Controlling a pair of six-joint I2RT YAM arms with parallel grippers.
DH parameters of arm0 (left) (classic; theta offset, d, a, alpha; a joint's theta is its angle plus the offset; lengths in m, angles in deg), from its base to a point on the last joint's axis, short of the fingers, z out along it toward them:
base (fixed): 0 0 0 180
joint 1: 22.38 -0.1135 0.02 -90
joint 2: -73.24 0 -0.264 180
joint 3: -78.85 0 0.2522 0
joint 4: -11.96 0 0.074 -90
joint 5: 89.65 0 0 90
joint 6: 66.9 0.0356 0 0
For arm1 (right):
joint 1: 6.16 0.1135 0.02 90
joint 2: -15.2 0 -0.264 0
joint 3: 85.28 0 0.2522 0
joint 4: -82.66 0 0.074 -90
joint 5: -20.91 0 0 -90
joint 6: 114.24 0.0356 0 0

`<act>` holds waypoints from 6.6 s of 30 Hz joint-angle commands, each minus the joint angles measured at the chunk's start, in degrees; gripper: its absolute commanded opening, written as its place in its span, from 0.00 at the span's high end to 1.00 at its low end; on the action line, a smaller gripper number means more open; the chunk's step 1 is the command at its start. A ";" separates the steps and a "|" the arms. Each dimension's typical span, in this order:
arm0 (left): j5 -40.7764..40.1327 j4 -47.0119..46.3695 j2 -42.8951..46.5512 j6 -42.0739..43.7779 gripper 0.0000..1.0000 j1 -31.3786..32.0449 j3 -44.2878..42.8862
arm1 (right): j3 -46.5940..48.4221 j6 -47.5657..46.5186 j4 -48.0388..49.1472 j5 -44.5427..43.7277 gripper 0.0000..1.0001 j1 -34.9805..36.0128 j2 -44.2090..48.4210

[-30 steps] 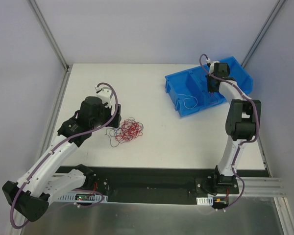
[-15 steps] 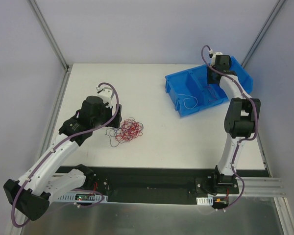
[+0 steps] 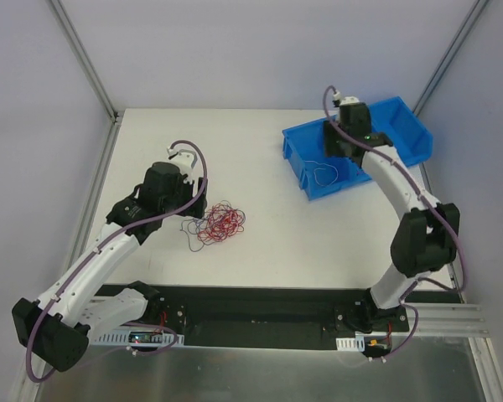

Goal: Untangle the cables

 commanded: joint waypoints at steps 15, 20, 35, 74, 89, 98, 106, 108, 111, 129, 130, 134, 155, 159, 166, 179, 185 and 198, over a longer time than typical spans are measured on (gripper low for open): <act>11.10 0.40 -9.16 -2.19 0.39 -7.07 -2.24 | -19.78 4.54 36.89 30.28 0.44 35.72 0.28; 10.67 0.40 -9.77 -2.01 0.39 -7.51 -2.42 | -17.93 3.22 37.52 32.06 0.52 36.34 -4.38; 14.09 0.75 -9.69 -2.10 0.37 -7.95 -2.86 | -14.78 -1.36 37.26 25.47 0.64 37.57 -10.62; 26.57 -6.80 -3.45 -21.78 0.12 -8.04 0.91 | -24.09 20.52 46.48 30.64 1.00 39.60 20.48; 14.79 -12.61 -15.30 -31.10 0.11 -8.13 3.99 | -21.46 23.09 42.20 35.93 1.00 40.56 39.63; 11.46 -13.75 -15.15 -32.60 0.12 -8.13 8.65 | -13.72 6.12 27.33 22.84 1.00 40.30 45.80; 28.46 -19.09 -4.16 -24.17 0.15 -7.78 12.25 | -10.29 2.51 22.76 18.00 1.00 39.60 43.69; 34.81 -21.56 -3.28 -23.37 0.19 -5.77 12.96 | -9.33 2.51 21.88 17.29 1.00 39.42 42.64; 35.45 -26.21 -0.56 -23.10 0.25 1.68 14.45 | -7.40 2.86 20.74 15.28 0.99 38.90 41.06; 22.27 -47.86 -25.49 -38.12 0.09 19.82 8.40 | 3.41 6.73 19.68 7.81 0.99 37.93 37.01; 20.09 -46.37 -27.16 -39.09 0.09 19.73 7.52 | 4.99 6.47 19.68 7.36 1.00 37.75 36.40; 18.22 -37.49 -34.28 -39.45 0.16 13.34 2.94 | 10.70 5.59 18.63 7.10 1.00 37.49 35.34; 28.14 -20.44 -6.89 -26.28 0.03 -4.61 1.02 | -4.92 -0.31 10.28 -4.86 1.00 21.24 46.14; 29.56 -13.94 -4.59 -21.01 0.01 -4.61 -7.85 | -8.35 0.49 7.82 -5.64 1.00 16.23 47.03; 27.72 -11.82 -9.76 -11.08 0.01 -4.61 -18.67 | -8.19 3.29 7.72 -4.87 1.00 3.06 43.61; 23.59 -11.47 -13.64 0.53 0.02 -3.47 -12.97 | 6.49 21.58 11.59 19.84 0.99 -24.91 27.26; 20.60 -11.73 -14.87 2.47 0.04 -3.12 -12.27 | 12.11 22.90 15.19 20.19 1.00 -27.99 18.65; 17.61 -12.61 -23.39 4.32 0.08 -3.12 -13.05 | 29.52 22.20 17.48 22.39 1.00 -29.75 -2.44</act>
